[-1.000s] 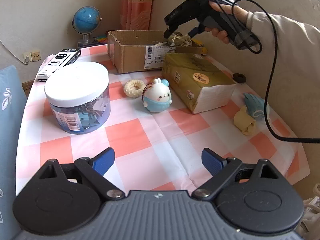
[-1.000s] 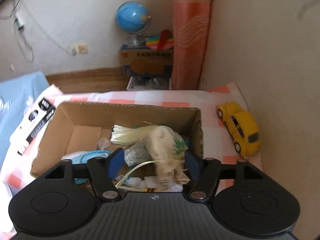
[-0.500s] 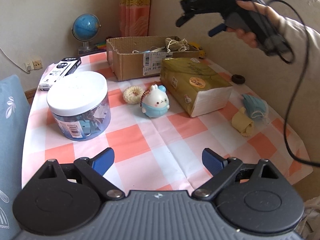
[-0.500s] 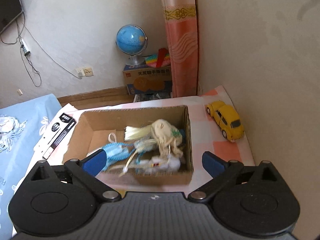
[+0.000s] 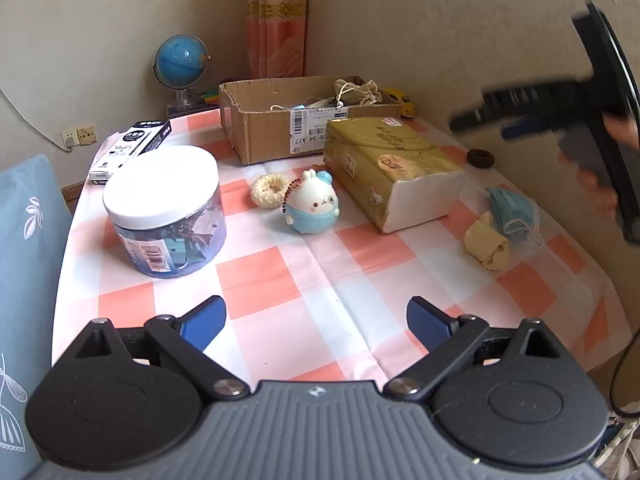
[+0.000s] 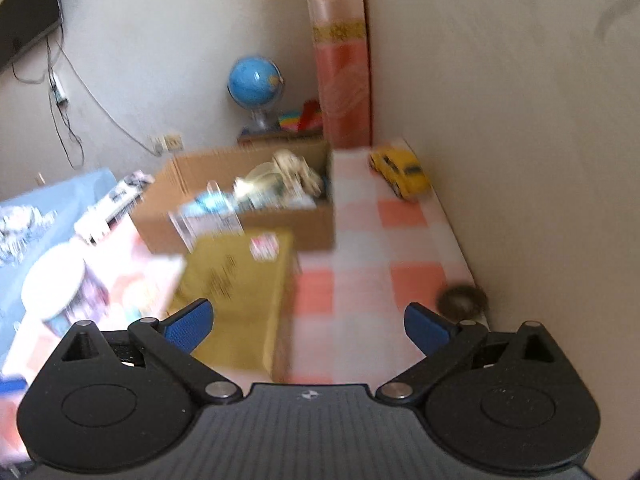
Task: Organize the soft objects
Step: 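Grasp the folded blue face mask with the right tool while the left tool grasps the bunny toy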
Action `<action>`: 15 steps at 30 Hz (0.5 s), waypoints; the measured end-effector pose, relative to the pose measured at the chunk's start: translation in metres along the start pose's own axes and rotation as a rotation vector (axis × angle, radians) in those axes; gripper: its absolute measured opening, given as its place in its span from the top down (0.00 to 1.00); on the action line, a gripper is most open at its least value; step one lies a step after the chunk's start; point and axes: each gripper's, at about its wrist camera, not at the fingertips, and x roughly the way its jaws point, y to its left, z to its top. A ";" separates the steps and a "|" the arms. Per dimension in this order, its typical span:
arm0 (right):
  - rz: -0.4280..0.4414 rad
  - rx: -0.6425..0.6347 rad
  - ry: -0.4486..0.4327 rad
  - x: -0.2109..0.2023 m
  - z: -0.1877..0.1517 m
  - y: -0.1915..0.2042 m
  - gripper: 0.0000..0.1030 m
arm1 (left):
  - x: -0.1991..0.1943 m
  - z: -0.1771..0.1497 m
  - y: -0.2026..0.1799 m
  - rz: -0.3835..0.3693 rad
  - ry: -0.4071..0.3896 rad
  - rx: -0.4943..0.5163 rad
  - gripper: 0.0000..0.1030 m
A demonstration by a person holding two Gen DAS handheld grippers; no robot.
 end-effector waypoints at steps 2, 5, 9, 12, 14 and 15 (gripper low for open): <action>-0.020 -0.006 0.022 0.003 -0.014 -0.007 0.00 | 0.000 0.000 -0.002 -0.003 0.001 -0.001 0.06; -0.038 -0.009 0.054 0.012 -0.028 -0.017 0.00 | -0.001 0.000 -0.006 -0.006 0.000 0.005 0.06; -0.007 0.025 0.096 0.021 -0.040 -0.028 0.00 | 0.000 -0.001 -0.011 -0.005 0.006 0.015 0.06; 0.034 0.046 0.126 0.021 -0.048 -0.029 0.00 | 0.001 -0.001 -0.012 -0.006 0.012 0.017 0.06; 0.047 0.041 0.140 0.019 -0.053 -0.028 0.00 | 0.002 0.000 -0.013 -0.007 0.018 0.022 0.06; 0.050 0.039 0.142 0.016 -0.056 -0.027 0.00 | 0.003 0.000 -0.013 -0.008 0.020 0.025 0.06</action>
